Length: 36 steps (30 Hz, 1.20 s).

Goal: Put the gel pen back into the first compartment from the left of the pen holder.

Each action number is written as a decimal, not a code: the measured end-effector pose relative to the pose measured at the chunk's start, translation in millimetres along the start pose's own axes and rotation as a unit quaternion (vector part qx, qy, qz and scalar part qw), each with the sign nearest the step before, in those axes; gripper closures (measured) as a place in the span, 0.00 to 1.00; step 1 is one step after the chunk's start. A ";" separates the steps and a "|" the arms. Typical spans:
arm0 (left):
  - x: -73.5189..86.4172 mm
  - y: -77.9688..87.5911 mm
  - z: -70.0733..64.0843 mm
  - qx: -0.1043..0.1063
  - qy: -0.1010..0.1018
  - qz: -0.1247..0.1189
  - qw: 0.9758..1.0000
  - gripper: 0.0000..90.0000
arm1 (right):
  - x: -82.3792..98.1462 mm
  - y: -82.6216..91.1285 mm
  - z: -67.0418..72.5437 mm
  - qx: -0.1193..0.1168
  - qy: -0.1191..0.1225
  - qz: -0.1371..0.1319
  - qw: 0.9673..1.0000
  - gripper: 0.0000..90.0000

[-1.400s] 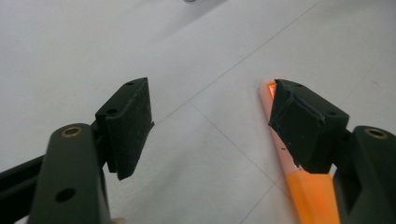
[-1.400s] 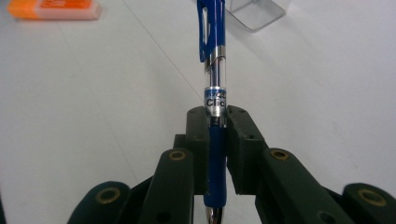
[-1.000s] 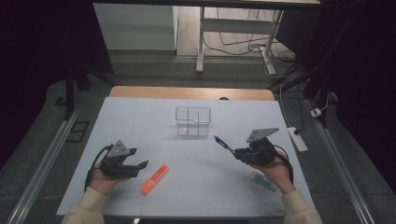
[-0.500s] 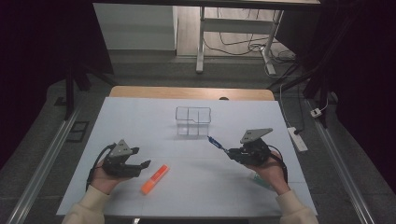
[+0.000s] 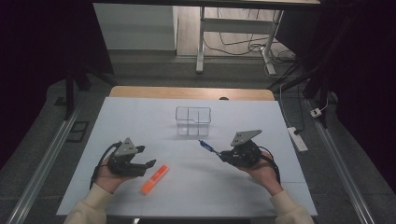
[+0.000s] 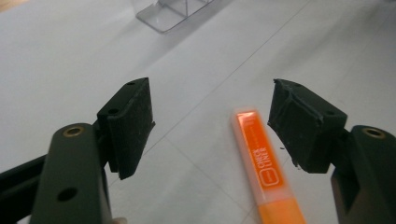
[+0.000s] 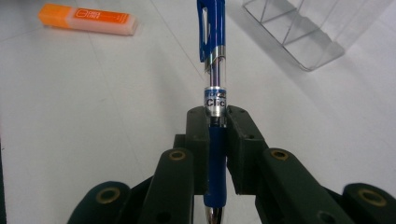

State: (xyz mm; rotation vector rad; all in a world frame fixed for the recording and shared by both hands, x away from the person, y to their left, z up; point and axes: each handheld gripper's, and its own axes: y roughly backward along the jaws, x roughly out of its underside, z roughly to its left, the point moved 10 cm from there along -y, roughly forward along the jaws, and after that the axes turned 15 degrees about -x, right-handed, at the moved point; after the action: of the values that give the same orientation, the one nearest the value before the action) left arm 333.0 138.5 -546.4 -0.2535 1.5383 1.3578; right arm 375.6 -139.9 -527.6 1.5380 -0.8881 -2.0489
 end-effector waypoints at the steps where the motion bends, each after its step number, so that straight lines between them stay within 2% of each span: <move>1: -1.1 0.1 -1.7 0.000 -0.002 0.000 1.000 0.34 | -0.6 -1.5 0.6 -0.002 0.003 0.000 1.000 0.88; 6: -2.8 0.7 -6.8 0.009 -0.002 0.005 1.000 0.34 | -2.3 -6.3 0.9 -0.008 0.010 0.007 1.000 0.88; 12: -8.9 -3.7 -10.6 0.012 -0.004 0.007 1.000 0.34 | -2.9 -10.2 -1.2 -0.012 0.008 0.010 1.000 0.88; 21: -21.3 -10.2 -23.3 0.017 -0.031 0.010 0.999 0.34 | -7.2 -14.4 3.0 -0.016 0.016 0.011 1.000 0.88; 28: -27.1 -13.3 -27.1 0.021 -0.034 0.009 0.999 0.33 | -7.1 -18.2 4.8 -0.018 0.016 0.014 1.000 0.88; 31: -29.0 -15.6 -29.6 0.021 -0.039 0.015 0.999 0.33 | -7.3 -21.3 6.1 -0.021 0.017 0.017 1.000 0.88; 36: -35.7 -19.4 -36.4 0.025 -0.050 0.013 0.998 0.33 | -5.7 -25.9 7.0 -0.023 0.015 0.025 0.999 0.88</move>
State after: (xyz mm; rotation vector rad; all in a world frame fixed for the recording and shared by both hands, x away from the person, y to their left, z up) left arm 343.6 85.9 -536.6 -0.1315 1.4943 1.3304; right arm 371.6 -116.2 -540.8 1.5038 -0.8536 -1.9924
